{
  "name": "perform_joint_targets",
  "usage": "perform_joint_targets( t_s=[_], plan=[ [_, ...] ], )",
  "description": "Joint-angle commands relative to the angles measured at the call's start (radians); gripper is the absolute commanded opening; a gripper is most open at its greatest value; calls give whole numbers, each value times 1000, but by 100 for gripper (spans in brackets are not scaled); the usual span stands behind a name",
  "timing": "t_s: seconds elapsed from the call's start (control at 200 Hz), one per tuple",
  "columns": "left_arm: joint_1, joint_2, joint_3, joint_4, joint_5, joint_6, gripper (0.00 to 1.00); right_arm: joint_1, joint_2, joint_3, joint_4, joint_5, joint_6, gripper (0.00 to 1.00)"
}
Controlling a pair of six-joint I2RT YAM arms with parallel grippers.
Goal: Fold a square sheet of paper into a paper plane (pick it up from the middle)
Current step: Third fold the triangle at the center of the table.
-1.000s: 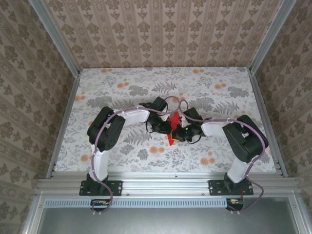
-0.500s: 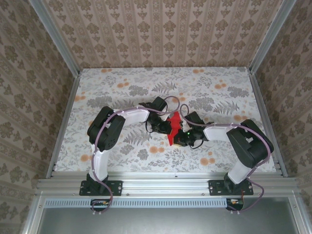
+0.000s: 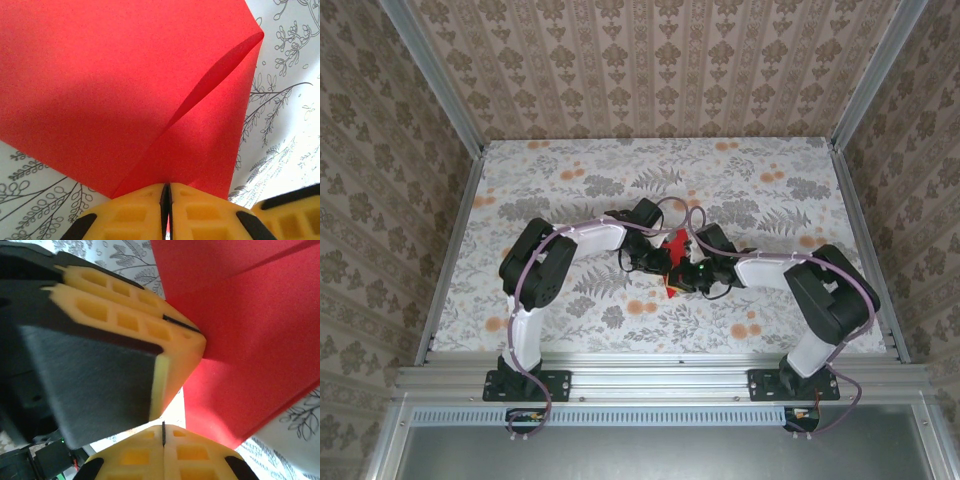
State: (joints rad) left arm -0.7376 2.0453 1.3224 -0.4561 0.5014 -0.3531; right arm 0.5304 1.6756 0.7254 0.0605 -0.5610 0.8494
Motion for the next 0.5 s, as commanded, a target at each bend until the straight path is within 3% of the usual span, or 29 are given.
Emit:
perform_joint_targets(
  t_s=[0.0, 0.495],
  plan=[
    [17, 78, -34, -99, -103, 33, 12, 21, 45, 22, 0, -17, 10, 5],
    [25, 85, -40, -98, -103, 37, 12, 61, 43, -19, -160, 9, -88, 5]
  ],
)
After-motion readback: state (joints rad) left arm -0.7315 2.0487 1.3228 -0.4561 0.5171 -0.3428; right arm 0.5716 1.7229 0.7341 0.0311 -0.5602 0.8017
